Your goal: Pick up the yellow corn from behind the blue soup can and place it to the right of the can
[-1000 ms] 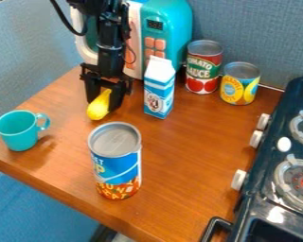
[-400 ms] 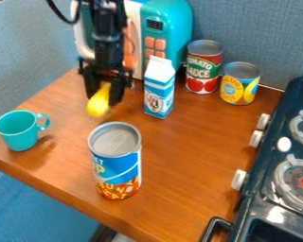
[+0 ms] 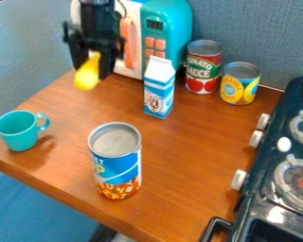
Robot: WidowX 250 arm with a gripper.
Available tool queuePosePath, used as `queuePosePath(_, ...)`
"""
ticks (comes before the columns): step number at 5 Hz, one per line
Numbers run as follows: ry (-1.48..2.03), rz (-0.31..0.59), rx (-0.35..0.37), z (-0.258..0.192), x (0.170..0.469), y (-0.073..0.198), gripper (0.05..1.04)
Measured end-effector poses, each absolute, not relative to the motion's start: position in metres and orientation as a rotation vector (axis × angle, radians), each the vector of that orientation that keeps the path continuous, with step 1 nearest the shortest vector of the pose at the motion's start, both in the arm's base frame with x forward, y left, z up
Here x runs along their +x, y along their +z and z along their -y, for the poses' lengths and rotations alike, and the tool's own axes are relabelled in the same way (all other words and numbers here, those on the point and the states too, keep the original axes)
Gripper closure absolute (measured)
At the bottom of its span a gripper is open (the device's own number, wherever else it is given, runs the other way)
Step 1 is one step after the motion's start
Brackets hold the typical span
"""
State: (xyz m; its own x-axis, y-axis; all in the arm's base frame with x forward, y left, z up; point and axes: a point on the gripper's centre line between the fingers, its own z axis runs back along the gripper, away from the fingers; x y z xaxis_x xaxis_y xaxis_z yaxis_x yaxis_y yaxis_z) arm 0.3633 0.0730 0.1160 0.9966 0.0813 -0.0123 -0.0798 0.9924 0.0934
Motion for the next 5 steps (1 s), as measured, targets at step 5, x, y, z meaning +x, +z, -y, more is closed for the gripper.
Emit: queuePosePath(5,-0.266,0.031,-0.021,0.072,0.346,0.125,0.386)
